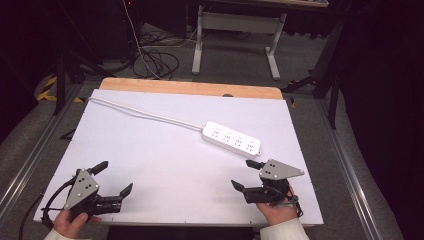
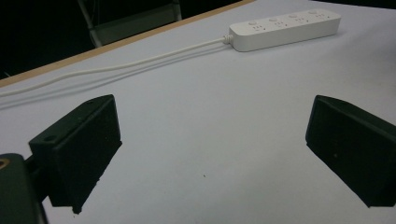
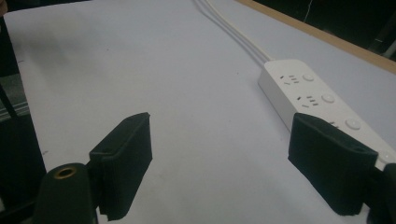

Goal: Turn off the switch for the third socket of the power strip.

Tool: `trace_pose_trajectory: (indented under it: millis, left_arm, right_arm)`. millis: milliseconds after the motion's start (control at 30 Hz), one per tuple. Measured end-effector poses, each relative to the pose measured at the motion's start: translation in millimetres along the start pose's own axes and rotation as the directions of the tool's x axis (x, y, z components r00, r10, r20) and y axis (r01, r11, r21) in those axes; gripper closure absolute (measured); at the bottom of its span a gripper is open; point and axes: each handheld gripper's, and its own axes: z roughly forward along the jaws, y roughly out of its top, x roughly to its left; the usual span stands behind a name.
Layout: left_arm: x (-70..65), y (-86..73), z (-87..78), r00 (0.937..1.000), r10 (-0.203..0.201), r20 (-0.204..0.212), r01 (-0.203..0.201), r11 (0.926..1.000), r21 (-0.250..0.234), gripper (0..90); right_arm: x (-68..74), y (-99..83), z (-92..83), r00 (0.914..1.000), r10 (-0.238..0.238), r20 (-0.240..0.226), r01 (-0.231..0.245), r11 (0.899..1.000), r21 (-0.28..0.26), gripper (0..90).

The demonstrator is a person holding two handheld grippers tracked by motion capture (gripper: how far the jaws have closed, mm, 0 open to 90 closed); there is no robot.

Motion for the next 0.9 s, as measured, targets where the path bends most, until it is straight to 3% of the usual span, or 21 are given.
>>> trace_pose_trajectory:
  millis: [900]
  left_arm:
    - [0.8, -0.6, 2.1, 1.0000, 0.003, 0.000, -0.003, 0.9999, 0.013, 3.8]
  right_arm:
    - [-21.4, 40.2, 3.8, 0.9994, -0.029, 0.017, 0.028, 0.999, 0.025, 22.7]
